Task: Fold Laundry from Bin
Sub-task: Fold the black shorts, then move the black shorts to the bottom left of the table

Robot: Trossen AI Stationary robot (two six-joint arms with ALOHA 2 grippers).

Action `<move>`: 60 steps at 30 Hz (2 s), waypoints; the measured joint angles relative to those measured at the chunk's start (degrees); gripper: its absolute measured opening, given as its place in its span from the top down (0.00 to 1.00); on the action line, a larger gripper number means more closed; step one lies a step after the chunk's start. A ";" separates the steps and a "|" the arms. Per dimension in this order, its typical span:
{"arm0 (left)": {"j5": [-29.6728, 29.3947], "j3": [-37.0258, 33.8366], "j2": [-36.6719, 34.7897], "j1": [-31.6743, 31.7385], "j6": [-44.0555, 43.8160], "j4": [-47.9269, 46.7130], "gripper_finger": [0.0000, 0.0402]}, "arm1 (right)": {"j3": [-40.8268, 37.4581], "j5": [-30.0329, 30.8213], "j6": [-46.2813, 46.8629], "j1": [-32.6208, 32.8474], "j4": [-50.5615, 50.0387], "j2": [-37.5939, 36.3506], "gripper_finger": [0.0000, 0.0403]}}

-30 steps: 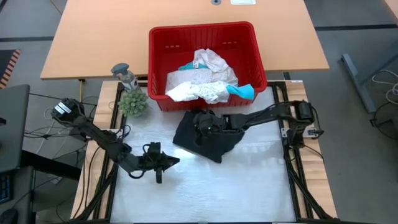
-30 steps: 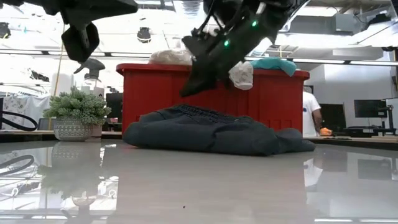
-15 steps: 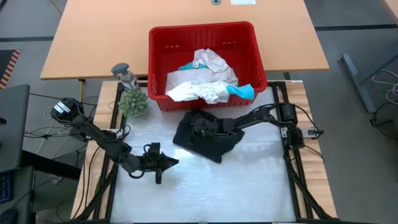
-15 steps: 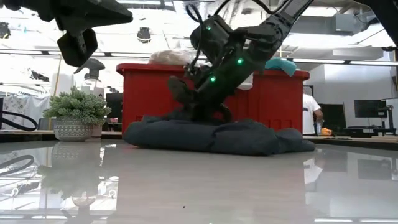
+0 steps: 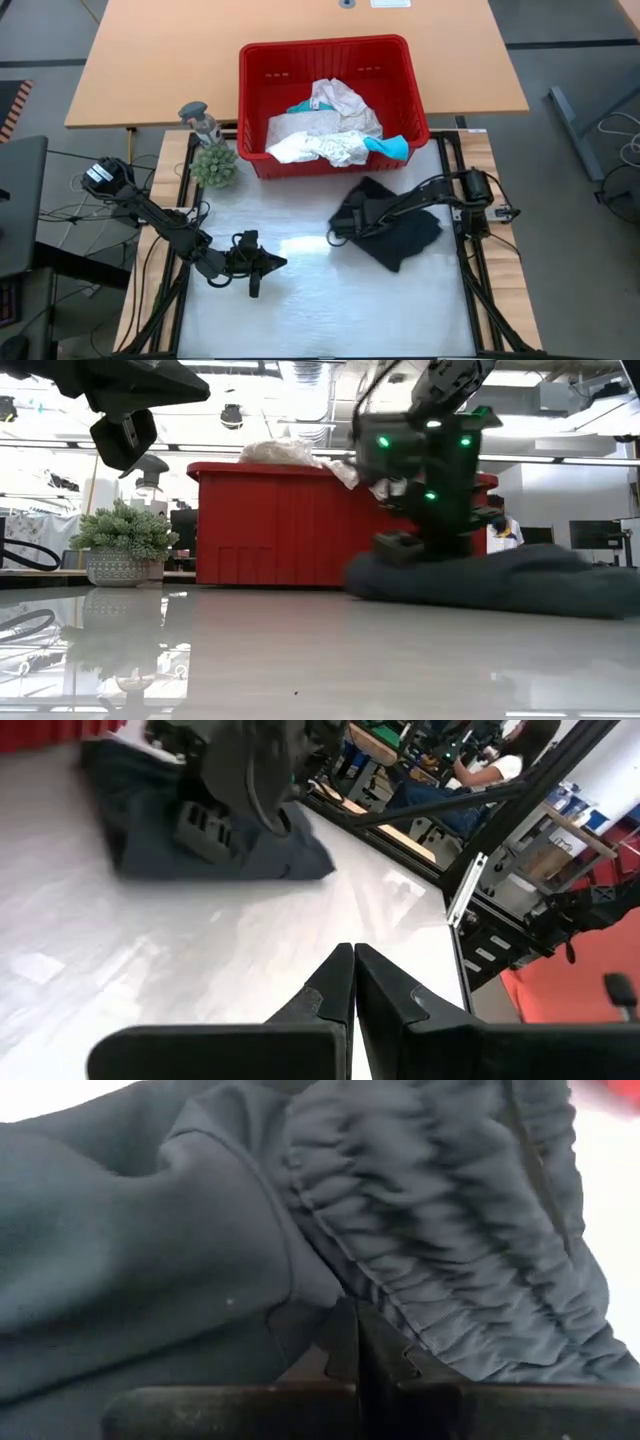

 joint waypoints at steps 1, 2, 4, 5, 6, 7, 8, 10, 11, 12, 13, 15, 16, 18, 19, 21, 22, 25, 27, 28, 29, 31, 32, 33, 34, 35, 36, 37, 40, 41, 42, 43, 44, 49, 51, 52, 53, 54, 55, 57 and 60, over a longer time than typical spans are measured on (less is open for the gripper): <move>-0.03 0.00 0.00 0.00 0.03 -0.12 1.00 | -0.06 -0.50 3.17 0.19 -3.10 0.08 0.96; -0.05 0.00 0.00 0.00 0.08 -0.13 1.00 | -0.09 -1.30 6.14 0.19 -5.81 0.16 0.96; -0.07 0.00 0.00 0.00 0.15 -0.13 1.00 | -0.20 -2.95 10.89 0.03 -9.62 0.00 0.96; -0.06 0.00 0.00 0.00 0.16 -0.13 1.00 | -0.24 -3.09 12.06 -0.15 -10.48 -0.32 0.96; -0.07 0.00 0.02 0.00 0.14 -0.13 1.00 | -0.24 -3.10 12.45 -0.30 -10.75 -0.83 0.96; -0.07 0.00 0.02 0.00 0.16 -0.13 1.00 | -0.24 -3.01 12.55 -0.59 -10.81 -1.72 0.96; -0.07 0.00 0.01 0.00 0.15 -0.13 1.00 | -0.24 -2.69 12.54 -0.88 -10.95 -2.92 0.96; -0.07 0.00 0.02 0.00 0.09 -0.13 1.00 | -0.22 -1.07 13.02 -1.64 -11.80 -5.88 0.96; -0.07 0.00 0.02 0.00 0.10 -0.13 1.00 | -0.22 -0.20 13.41 -1.93 -12.31 -7.60 0.96; -0.08 0.00 0.02 0.00 0.10 -0.13 1.00 | -0.22 0.83 13.41 -2.27 -12.62 -9.22 0.96; -0.09 0.00 0.02 0.00 0.12 -0.13 1.00 | -0.22 1.69 13.10 -2.59 -12.85 -11.08 0.96; -0.09 0.00 0.02 0.00 0.24 -0.13 1.00 | -0.21 3.43 10.63 -2.95 -13.33 -14.75 0.96; -0.11 0.00 0.02 0.00 0.33 -0.13 1.00 | -0.17 4.10 9.33 -3.01 -13.65 -16.65 0.96; -0.14 0.00 0.02 0.00 0.54 -0.22 1.00 | -0.11 4.79 7.67 -3.30 -15.26 -19.76 0.96; -0.13 0.00 0.02 0.00 0.83 -0.23 1.00 | -0.11 5.07 7.66 -3.47 -16.81 -21.00 0.96; -0.15 0.00 0.02 0.00 1.55 -0.22 1.00 | -0.11 5.05 7.84 -4.15 -19.39 -22.83 0.96; -0.15 0.00 0.02 0.00 1.94 -0.23 1.00 | -0.11 4.81 7.67 -4.60 -20.12 -23.49 0.96; -0.13 0.00 0.02 0.00 2.84 -0.22 1.00 | -0.11 4.17 5.85 -5.64 -20.77 -24.26 0.93; -0.13 0.00 0.02 0.00 3.14 -0.41 1.00 | -0.11 3.87 3.64 -5.06 -18.52 -24.26 0.90; -0.13 0.00 0.02 0.00 3.15 -0.60 1.00 | -0.11 3.72 2.47 -4.44 -17.06 -24.24 0.89; -0.05 0.00 0.02 0.00 3.07 -0.83 1.00 | -0.11 3.72 1.35 -3.63 -15.63 -24.10 0.90; 1.27 0.00 0.01 0.26 1.82 -0.97 1.00 | -0.11 3.28 -0.31 -1.43 -14.01 -24.05 0.92; 2.96 0.00 -0.17 0.59 0.45 -1.06 1.00 | -0.11 3.28 -0.40 0.12 -13.98 -24.01 0.94; 5.06 0.00 -0.51 1.09 -1.14 -1.23 1.00 | -0.11 3.29 -0.54 1.79 -14.29 -24.02 0.95; 7.55 0.00 -0.95 1.76 -2.49 -1.20 1.00 | -0.12 3.28 -0.87 3.53 -14.78 -24.41 0.96; 10.41 0.00 -1.48 2.48 -3.18 -1.12 1.00 | -0.27 3.27 -1.91 5.39 -14.85 -24.99 0.96; 13.18 0.00 -2.10 3.28 -3.90 -1.16 1.00 | -0.66 3.29 -2.98 7.38 -14.69 -25.90 0.96; 15.77 0.00 -2.72 4.17 -4.62 -1.20 1.00 | -1.19 3.30 -3.44 9.18 -14.62 -26.93 0.96; 20.62 0.00 -4.67 7.02 -5.87 -1.06 1.00 | -4.22 3.77 -7.35 15.42 -8.25 -31.16 0.92; 21.16 0.00 -5.29 7.93 -6.03 -1.14 1.00 | -5.26 3.80 -9.01 17.13 -4.31 -32.69 0.90; 21.22 0.00 -5.90 8.94 -6.20 -1.14 1.00 | -6.36 3.79 -10.42 18.73 -0.17 -34.25 0.88; 21.12 0.00 -6.49 9.96 -6.31 -1.08 1.00 | -7.64 3.76 -11.55 20.15 3.95 -35.88 0.88; 20.73 0.00 -7.16 10.96 -6.37 -1.11 1.00 | -8.97 3.91 -12.35 21.35 7.83 -37.29 0.88; 15.34 0.00 -10.77 15.97 -9.02 -0.96 1.00 | -14.96 8.57 -11.91 26.30 17.62 -40.82 0.92; 14.35 0.00 -12.42 18.01 -10.09 -0.95 1.00 | -17.36 12.08 -9.50 27.99 17.96 -41.32 0.95; 15.12 0.00 -13.24 19.21 -10.71 -0.96 1.00 | -18.47 13.94 -8.89 28.69 18.96 -41.70 0.96; 17.11 0.00 -14.11 20.49 -11.25 -0.94 1.00 | -19.59 15.17 -9.24 29.40 21.42 -42.42 0.96; 20.00 0.00 -14.95 21.91 -11.96 -0.95 1.00 | -20.78 15.98 -10.62 30.05 24.46 -43.42 0.96; 23.16 0.00 -15.76 23.25 -12.64 -0.92 1.00 | -21.86 16.54 -12.55 30.63 27.35 -44.64 0.96; 28.59 0.00 -17.40 25.68 -13.90 -0.93 1.00 | -23.56 16.66 -17.55 31.23 33.87 -47.31 0.96; 33.01 0.00 -19.87 28.82 -14.19 0.28 1.00 | -25.14 16.26 -29.20 31.35 42.45 -51.36 0.96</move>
